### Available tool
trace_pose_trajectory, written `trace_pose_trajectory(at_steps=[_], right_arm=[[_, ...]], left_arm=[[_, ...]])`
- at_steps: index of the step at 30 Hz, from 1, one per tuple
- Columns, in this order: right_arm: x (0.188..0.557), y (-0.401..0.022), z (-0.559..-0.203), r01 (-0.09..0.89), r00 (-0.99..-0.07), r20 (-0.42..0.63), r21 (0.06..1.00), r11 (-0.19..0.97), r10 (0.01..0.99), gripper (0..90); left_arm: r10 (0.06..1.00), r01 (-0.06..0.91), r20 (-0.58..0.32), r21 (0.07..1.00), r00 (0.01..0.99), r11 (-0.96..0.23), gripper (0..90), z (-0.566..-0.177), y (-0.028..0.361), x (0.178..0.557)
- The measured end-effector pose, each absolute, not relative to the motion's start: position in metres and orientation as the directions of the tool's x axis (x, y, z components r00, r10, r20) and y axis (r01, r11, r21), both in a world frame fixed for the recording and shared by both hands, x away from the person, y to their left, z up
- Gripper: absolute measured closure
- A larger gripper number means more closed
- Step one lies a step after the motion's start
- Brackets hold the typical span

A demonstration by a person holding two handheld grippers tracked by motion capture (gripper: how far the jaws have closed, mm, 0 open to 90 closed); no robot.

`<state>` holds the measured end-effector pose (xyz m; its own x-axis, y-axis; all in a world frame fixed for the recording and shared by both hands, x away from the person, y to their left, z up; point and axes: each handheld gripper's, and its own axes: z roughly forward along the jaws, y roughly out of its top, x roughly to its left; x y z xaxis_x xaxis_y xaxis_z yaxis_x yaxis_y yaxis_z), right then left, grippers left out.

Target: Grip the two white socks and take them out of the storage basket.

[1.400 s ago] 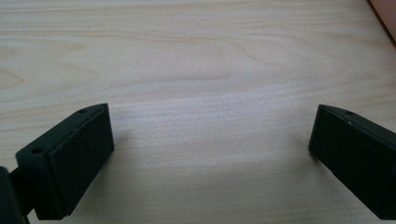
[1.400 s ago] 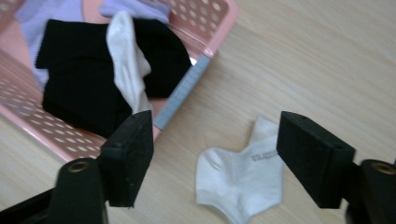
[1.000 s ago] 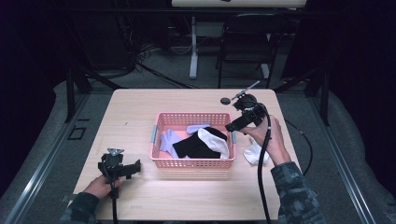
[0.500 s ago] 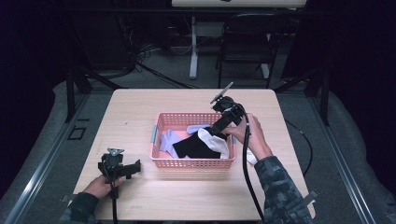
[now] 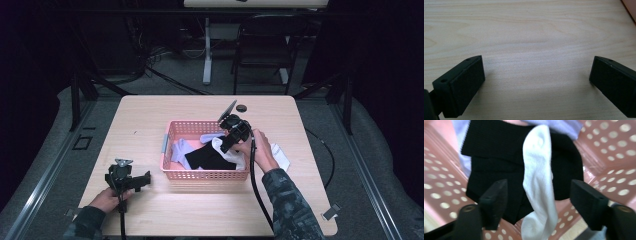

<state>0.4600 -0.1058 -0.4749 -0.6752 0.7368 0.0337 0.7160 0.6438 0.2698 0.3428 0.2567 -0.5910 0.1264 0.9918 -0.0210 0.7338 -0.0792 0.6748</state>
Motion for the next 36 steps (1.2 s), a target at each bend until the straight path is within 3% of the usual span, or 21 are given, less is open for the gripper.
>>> trace_pose_trajectory(at_steps=[4,9,13,15,26,36], right_arm=[[0.463,-0.103,-0.486,0.725,-0.672,0.033,0.231,0.649,0.74,43.5],[0.465,-0.102,-0.493,0.732,-0.671,0.039,0.195,0.653,0.741,64.3],[0.463,-0.105,-0.493,0.726,-0.675,0.036,0.214,0.654,0.737,81.4],[0.461,-0.105,-0.49,0.722,-0.679,0.041,0.221,0.656,0.733,85.0],[0.448,-0.102,-0.461,0.694,-0.686,0.044,0.338,0.635,0.726,85.8],[0.446,-0.102,-0.43,0.669,-0.703,0.034,0.368,0.645,0.71,85.8]], left_arm=[[0.992,0.734,-0.021,0.675,0.127,-0.08,0.0,-0.591,0.257,0.343],[0.992,0.734,-0.021,0.675,0.127,-0.079,0.0,-0.591,0.257,0.343],[0.992,0.734,-0.021,0.675,0.127,-0.079,0.0,-0.591,0.257,0.343],[0.992,0.734,-0.021,0.674,0.127,-0.08,0.0,-0.591,0.257,0.343],[0.992,0.734,-0.019,0.674,0.128,-0.082,0.0,-0.591,0.257,0.343],[0.992,0.734,-0.019,0.674,0.128,-0.082,0.0,-0.591,0.257,0.343]])
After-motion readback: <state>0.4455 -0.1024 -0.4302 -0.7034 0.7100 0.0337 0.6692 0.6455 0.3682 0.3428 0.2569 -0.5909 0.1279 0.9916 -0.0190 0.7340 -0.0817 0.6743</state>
